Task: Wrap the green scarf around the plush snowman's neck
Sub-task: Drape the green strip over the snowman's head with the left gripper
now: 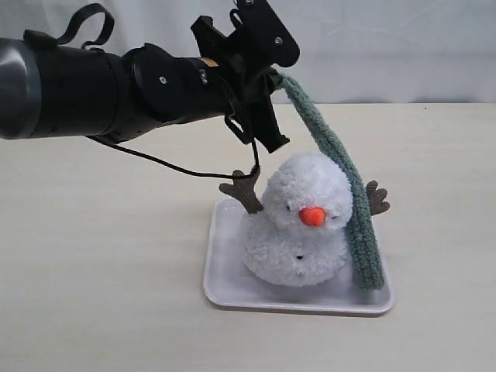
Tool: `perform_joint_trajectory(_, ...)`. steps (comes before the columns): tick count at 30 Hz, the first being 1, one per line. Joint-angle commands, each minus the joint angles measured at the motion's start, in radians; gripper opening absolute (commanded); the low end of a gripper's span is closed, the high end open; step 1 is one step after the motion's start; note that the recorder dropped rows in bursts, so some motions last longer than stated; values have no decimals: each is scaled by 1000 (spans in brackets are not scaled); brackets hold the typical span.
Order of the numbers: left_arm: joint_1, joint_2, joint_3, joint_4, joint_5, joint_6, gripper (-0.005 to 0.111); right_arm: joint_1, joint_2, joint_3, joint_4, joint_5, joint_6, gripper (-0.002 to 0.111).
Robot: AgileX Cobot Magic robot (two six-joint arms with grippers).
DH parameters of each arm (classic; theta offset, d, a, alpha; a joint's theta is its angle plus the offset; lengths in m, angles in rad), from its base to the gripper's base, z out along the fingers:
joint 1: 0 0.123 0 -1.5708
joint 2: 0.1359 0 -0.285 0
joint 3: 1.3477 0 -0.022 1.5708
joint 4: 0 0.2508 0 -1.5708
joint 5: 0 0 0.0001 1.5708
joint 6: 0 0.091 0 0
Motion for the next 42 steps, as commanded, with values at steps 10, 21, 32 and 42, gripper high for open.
perform_joint_trajectory(10,18,0,1,59,340,-256,0,-4,-5,2,6,-5,1,45)
perform_joint_trajectory(21,18,-95,0,658,623,-902,0,-4,-5,2,6,-5,1,45)
perform_joint_trajectory(32,0,-93,0,514,773,-926,0,-4,-5,2,6,-5,1,45)
perform_joint_trajectory(42,-23,12,0,463,767,-926,0,-4,-5,2,6,-5,1,45)
